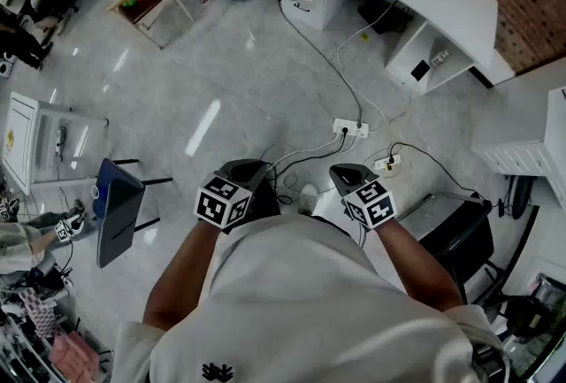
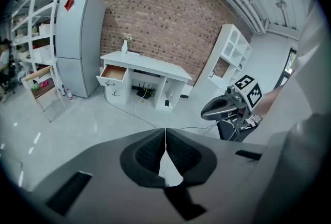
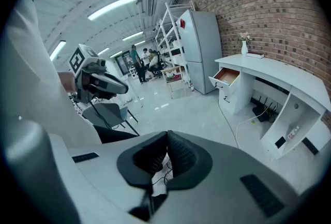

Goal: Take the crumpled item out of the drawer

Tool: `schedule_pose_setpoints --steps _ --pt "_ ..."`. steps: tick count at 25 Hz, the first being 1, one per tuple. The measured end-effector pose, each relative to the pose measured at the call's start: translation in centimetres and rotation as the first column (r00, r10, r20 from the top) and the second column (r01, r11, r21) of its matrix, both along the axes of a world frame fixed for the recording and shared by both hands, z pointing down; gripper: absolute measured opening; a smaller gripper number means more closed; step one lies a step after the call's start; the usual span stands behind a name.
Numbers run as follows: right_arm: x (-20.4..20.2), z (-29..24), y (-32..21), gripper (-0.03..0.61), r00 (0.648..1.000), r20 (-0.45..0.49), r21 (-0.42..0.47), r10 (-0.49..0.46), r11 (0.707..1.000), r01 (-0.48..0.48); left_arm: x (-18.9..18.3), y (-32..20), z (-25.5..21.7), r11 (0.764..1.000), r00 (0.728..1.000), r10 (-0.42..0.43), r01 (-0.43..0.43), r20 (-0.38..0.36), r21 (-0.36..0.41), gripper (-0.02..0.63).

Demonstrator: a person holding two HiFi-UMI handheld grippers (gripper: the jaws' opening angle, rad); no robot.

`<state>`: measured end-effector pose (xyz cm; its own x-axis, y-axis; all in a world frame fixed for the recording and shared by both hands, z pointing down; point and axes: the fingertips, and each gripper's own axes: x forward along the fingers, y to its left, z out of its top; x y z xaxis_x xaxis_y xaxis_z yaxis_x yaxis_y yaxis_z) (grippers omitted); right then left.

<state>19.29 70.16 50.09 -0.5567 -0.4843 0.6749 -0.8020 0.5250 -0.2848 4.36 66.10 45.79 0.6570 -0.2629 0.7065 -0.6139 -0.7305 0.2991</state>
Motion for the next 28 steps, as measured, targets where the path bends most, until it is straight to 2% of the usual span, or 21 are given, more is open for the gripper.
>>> schedule_pose_setpoints --steps 7,10,13,20,24,28 --pt "-1.8 1.4 -7.9 0.029 0.999 -0.017 -0.022 0.028 0.999 -0.028 -0.9 -8.4 1.9 0.999 0.998 0.036 -0.037 -0.046 -0.018 0.025" --pt "-3.3 1.3 -13.0 0.029 0.998 -0.016 -0.040 0.054 0.998 -0.055 -1.5 -14.1 2.1 0.997 0.995 0.071 -0.073 -0.068 -0.019 0.025" --pt "-6.0 0.4 -19.2 0.029 0.998 -0.046 -0.025 0.032 0.999 -0.033 -2.7 -21.0 1.1 0.995 0.991 0.101 -0.101 -0.093 0.009 0.025" --pt "-14.7 -2.5 -34.5 0.032 0.996 -0.085 0.025 0.035 0.999 -0.033 -10.8 -34.0 -1.1 0.992 0.985 0.122 -0.119 -0.121 0.030 0.025" --pt "-18.3 -1.7 -40.1 0.038 0.995 -0.097 0.054 0.036 0.998 -0.031 -14.8 -37.9 0.9 0.991 0.983 0.134 -0.132 -0.126 0.024 0.025" --pt "-20.4 -1.8 -45.6 0.046 0.995 -0.102 0.034 0.000 0.999 0.004 -16.9 -43.3 0.6 0.996 0.987 0.095 -0.093 -0.128 0.017 0.025"
